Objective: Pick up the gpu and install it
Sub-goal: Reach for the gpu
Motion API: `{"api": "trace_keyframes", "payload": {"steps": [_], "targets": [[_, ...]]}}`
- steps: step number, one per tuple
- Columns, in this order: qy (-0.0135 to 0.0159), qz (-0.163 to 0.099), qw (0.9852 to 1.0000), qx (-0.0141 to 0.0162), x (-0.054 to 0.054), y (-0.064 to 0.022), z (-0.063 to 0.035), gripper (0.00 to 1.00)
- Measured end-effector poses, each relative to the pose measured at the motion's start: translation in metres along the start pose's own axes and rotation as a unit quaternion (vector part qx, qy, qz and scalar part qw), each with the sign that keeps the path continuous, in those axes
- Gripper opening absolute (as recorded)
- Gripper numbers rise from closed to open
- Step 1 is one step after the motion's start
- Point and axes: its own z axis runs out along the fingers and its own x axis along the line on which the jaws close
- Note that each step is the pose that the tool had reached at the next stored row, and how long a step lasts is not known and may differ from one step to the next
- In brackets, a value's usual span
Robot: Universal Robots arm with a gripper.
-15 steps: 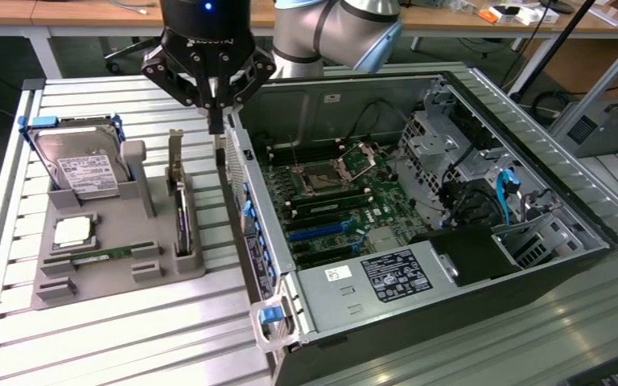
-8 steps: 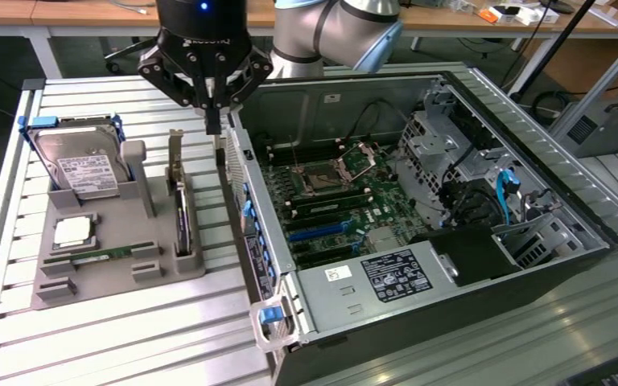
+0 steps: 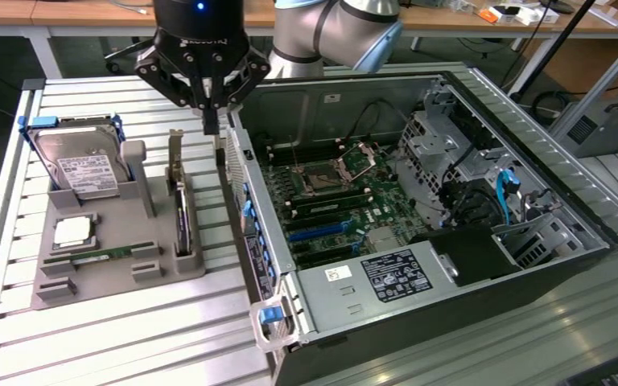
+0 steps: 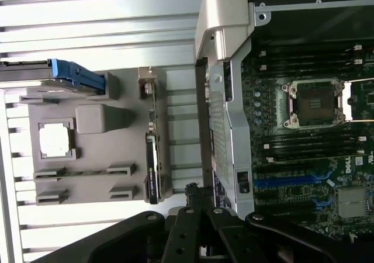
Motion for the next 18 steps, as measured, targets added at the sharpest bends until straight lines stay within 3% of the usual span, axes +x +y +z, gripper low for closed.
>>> {"api": "trace_keyframes", "payload": {"steps": [10, 18], "targets": [[0.0, 0.0, 1.0, 0.0006, 0.008, -0.0006, -0.0002, 0.11], [-0.0001, 0.0, 1.0, 0.0013, 0.038, -0.0029, -0.001, 0.11]]}}
